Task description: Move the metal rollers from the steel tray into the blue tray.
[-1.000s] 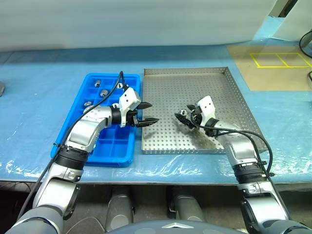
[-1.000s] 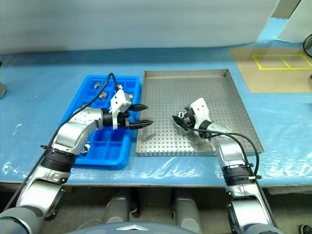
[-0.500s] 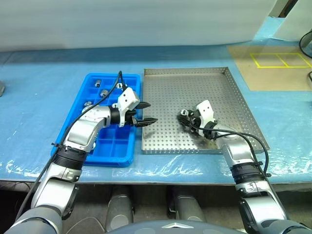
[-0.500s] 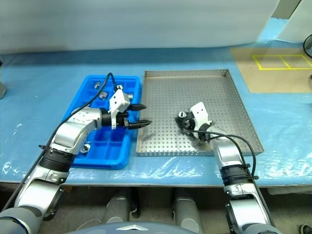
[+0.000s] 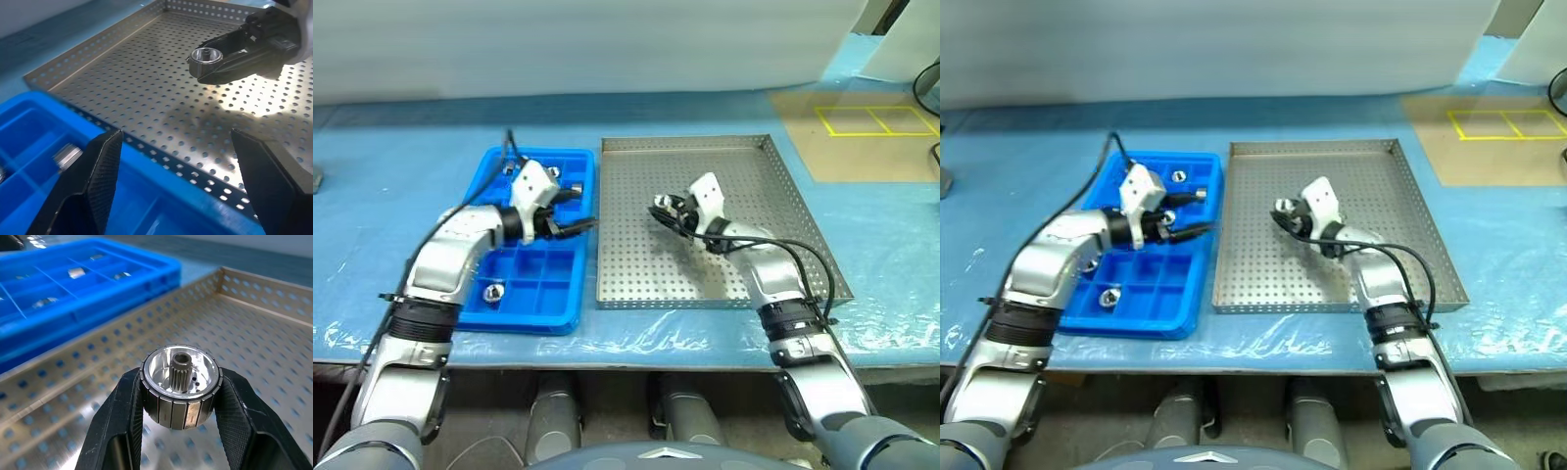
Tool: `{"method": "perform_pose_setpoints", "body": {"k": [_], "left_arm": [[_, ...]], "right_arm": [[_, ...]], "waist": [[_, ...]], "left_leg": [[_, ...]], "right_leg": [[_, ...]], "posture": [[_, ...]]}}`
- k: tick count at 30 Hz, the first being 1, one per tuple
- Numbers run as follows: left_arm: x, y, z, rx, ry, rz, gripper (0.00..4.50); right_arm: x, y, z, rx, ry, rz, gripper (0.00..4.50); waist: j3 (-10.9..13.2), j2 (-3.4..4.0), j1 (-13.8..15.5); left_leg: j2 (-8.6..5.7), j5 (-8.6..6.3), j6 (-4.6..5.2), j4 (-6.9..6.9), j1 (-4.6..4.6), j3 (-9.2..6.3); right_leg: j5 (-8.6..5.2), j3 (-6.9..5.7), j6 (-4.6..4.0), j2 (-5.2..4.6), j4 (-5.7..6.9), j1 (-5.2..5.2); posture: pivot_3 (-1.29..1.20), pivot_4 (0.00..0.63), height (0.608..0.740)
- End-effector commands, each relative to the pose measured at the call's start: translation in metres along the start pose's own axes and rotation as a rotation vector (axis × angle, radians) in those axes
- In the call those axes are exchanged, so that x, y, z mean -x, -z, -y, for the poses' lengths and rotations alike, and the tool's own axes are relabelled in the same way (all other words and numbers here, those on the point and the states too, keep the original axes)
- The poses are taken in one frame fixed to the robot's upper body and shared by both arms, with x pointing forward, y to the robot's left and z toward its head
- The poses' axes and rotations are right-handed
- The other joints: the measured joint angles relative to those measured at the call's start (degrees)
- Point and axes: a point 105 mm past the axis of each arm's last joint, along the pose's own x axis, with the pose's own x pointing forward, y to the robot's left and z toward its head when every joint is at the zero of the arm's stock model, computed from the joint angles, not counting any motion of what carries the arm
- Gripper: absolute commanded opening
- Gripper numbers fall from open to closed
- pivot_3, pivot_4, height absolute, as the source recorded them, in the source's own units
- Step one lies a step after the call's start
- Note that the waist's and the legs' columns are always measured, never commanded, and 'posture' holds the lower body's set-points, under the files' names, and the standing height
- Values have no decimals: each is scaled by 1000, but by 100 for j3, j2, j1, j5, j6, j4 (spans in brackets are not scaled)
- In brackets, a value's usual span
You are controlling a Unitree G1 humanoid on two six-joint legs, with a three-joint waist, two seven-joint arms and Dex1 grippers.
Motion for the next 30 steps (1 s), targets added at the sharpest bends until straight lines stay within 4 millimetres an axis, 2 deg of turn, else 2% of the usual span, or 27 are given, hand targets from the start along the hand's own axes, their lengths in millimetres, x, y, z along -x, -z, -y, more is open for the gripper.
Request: {"method": "perform_pose_setpoints", "body": {"k": [1,3,6,11,15,20,22,25,30], "left_arm": [[24,-2,-5,-22,-66,-4,3722],[35,2,-6,-16,-101,-18,3722],[47,6,-1,-1,-138,-27,3722],[65,13,10,20,-191,-51,3722],[72,13,19,40,-208,-51,3722],[73,16,27,51,-213,-63,3722],[73,15,28,58,-214,-63,3722],[70,16,30,59,-202,-67,3722],[61,12,28,56,-171,-50,3722]], "right_arm": [[-19,-34,-23,44,-127,103,1635],[-27,-42,-35,44,-184,124,1635],[-36,-43,-53,53,-269,125,1635],[-45,-43,-65,30,-349,123,1635],[-47,-29,-70,29,-387,78,1635],[-50,-19,-66,37,-368,54,1635],[-50,-19,-68,32,-386,60,2367],[-50,-22,-69,19,-389,64,3222],[-47,-25,-57,47,-320,77,3222]], "waist": [[0,0,51],[0,0,114],[0,0,243],[0,0,450],[0,-1,564],[0,-1,609],[0,-1,613],[0,-1,617],[0,-1,606]], "left_leg": [[0,-2,2,-1,-3,0],[1,-4,5,-3,-8,0],[2,-4,5,-6,-17,-1],[2,-4,3,-6,-16,-3],[2,-3,1,-7,-12,-5],[2,-1,-2,-10,-12,-7],[2,-1,-2,-9,-12,-8],[3,-1,-2,-11,-12,-8],[2,-1,-3,-11,-12,-7]], "right_leg": [[0,0,0,0,-5,-1],[0,-1,0,0,-12,-3],[0,-6,-1,-1,-14,-8],[-1,-8,0,-6,-15,-6],[-1,-9,0,-8,-12,-3],[-1,-9,0,-7,-9,-4],[-1,-9,0,-7,-10,-5],[-1,-9,1,-6,-10,-5],[-1,-9,1,-6,-10,-6]], "posture": [[54,150,740],[84,150,740],[155,150,740],[226,150,740],[271,150,740],[288,150,740],[285,150,740],[274,150,740],[210,150,740]]}}
